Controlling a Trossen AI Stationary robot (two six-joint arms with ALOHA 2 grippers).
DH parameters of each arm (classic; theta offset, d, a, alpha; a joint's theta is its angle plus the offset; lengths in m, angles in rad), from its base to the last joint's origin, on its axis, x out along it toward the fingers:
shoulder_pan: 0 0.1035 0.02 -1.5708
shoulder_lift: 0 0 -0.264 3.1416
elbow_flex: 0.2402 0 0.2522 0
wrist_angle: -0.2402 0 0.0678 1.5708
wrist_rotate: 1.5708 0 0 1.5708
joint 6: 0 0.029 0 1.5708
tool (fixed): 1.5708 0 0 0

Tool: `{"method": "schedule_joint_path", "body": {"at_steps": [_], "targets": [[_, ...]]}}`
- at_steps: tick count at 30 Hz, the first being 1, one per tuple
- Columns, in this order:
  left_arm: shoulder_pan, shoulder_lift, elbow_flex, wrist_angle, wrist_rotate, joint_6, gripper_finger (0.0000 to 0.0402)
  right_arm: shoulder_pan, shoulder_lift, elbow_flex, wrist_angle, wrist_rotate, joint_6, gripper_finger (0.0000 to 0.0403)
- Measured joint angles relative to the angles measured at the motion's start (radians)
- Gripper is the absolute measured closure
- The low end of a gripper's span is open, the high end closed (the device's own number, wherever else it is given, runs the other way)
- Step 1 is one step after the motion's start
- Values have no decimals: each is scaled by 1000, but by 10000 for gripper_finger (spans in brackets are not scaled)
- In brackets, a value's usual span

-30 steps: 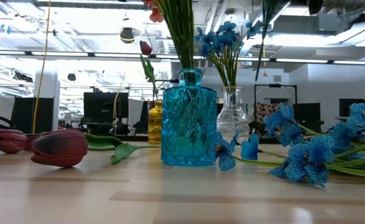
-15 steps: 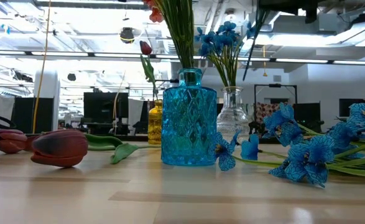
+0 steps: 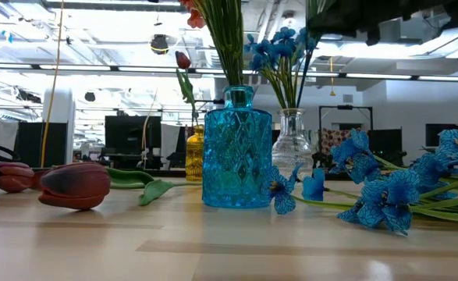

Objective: Sort flowers into vase by color
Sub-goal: Put the left blue flowers into the transparent vase

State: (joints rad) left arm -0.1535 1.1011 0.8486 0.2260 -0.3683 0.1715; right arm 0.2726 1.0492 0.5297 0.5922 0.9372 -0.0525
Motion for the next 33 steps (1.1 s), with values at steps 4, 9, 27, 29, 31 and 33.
{"method": "schedule_joint_path", "body": {"at_steps": [4,9,27,29,31,33], "targets": [[0,0,0,0,0,0,193,0,23,0,-2,0,1,350],[0,0,0,0,0,0,193,-3,73,0,-5,1,3,350],[0,0,0,0,0,-1,193,-27,149,0,-4,4,1,345],[0,0,0,0,0,-1,193,-27,140,0,0,4,1,339],[0,0,0,0,0,-1,193,-27,128,0,0,4,1,330],[0,0,0,0,0,-1,193,-27,117,0,0,4,1,317]]}}
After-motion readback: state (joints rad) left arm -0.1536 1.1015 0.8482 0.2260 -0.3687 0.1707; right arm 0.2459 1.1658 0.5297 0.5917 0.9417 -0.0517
